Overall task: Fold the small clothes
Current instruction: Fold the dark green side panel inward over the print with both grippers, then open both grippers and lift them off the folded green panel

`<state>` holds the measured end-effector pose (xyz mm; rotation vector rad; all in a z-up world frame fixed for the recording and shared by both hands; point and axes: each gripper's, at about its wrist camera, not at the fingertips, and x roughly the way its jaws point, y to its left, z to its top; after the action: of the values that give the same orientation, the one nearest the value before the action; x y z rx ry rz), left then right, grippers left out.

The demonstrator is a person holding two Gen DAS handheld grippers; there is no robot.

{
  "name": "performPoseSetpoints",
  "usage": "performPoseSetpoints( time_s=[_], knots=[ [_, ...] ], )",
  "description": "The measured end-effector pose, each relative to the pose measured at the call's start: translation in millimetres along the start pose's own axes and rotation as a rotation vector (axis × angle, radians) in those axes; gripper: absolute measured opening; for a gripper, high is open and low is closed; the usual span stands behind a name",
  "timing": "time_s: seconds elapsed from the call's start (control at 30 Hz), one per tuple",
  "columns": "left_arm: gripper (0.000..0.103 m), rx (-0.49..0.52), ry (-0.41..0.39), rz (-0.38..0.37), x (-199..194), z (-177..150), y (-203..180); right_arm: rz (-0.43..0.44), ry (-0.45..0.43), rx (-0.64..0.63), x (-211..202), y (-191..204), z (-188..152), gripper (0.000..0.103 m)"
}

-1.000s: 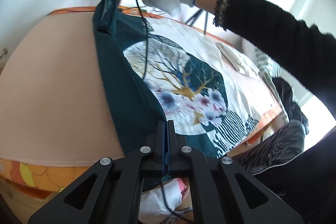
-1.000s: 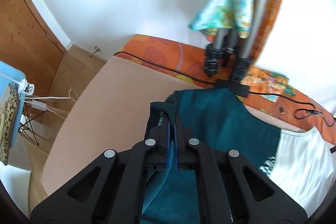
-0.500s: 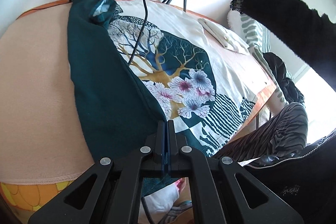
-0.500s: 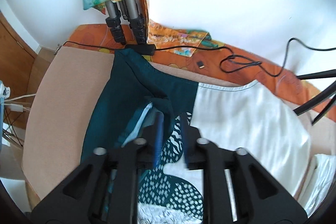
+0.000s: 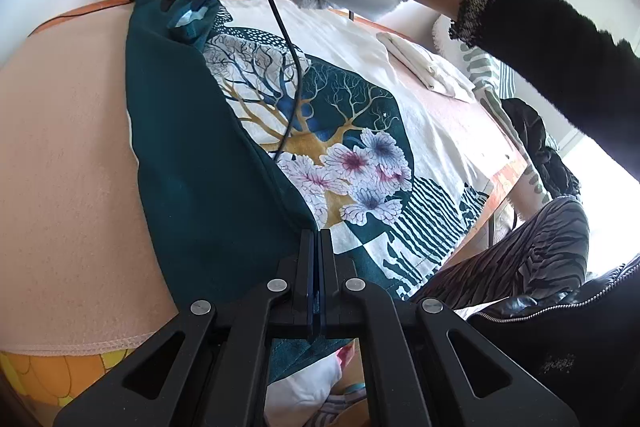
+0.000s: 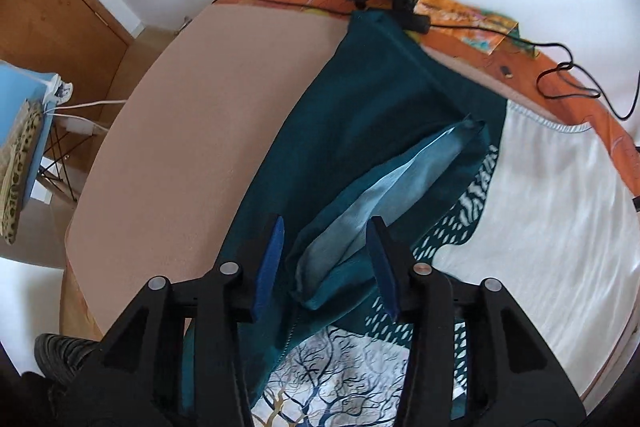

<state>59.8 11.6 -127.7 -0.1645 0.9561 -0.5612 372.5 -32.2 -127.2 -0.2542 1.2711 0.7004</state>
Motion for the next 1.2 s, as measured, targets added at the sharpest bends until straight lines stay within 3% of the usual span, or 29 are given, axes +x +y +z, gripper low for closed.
performPoseSetpoints(
  time_s=[0.17, 0.27, 0.4, 0.47, 0.57, 0.67, 0.73, 0.77, 0.8, 0.87, 1.03, 1.1, 1.13, 1.17, 1.2],
  knots=[
    [0.000, 0.001, -0.006, 0.005, -2.2, -0.6, 0.4, -0.096, 0.024, -0.125, 16.9, 24.0, -15.4, 0.043],
    [0.000, 0.001, -0.008, 0.008, -2.9, -1.0, 1.3, -0.140, 0.044, -0.126, 22.0, 24.0, -21.2, 0.007],
    [0.000, 0.005, -0.008, 0.013, -4.5, -2.6, 1.9, -0.115, -0.006, -0.069, 5.5, 8.0, -34.3, 0.003],
    [0.000, 0.008, -0.009, 0.012, -5.3, -3.5, 1.4, -0.054, -0.055, 0.047, -6.7, -15.6, -42.2, 0.003],
    [0.000, 0.015, -0.016, 0.006, -7.5, -3.9, -0.1, -0.008, -0.029, 0.225, -12.4, -56.4, -60.1, 0.003],
    [0.000, 0.020, -0.017, 0.002, -7.8, -3.3, -0.7, 0.007, -0.014, 0.291, -18.6, -81.6, -68.1, 0.004],
    [0.000, 0.017, -0.014, -0.004, -6.8, -2.8, -0.5, 0.021, -0.058, 0.300, -30.3, -91.3, -63.3, 0.007],
    [0.000, 0.015, -0.013, -0.009, -6.1, -2.5, -0.4, 0.044, -0.086, 0.308, -34.8, -94.8, -56.0, 0.022],
    [0.000, 0.016, -0.011, -0.011, -5.8, -2.4, -1.1, 0.049, -0.112, 0.316, -36.6, -98.1, -48.2, 0.050],
    [0.000, 0.021, -0.009, -0.011, -4.7, -2.2, -2.4, -0.001, -0.178, 0.309, -37.8, -99.6, -28.4, 0.069],
    [0.000, 0.031, 0.003, -0.014, -1.0, -2.5, -5.0, 0.009, -0.151, 0.378, -8.4, -120.8, 23.7, 0.069],
    [0.000, 0.028, 0.005, -0.019, -0.8, -2.2, -4.6, -0.031, -0.136, 0.378, -0.3, -119.2, 39.0, 0.069],
    [0.000, 0.029, 0.005, -0.019, -1.0, -2.0, -4.6, -0.051, -0.136, 0.366, 3.9, -117.4, 44.9, 0.068],
    [0.000, 0.030, 0.004, -0.020, -1.2, -2.0, -4.7, -0.071, -0.133, 0.346, 7.4, -114.2, 49.4, 0.055],
    [0.000, 0.029, 0.004, -0.021, -1.3, -2.0, -4.4, -0.094, -0.120, 0.323, 11.3, -111.5, 53.4, 0.026]
  ],
)
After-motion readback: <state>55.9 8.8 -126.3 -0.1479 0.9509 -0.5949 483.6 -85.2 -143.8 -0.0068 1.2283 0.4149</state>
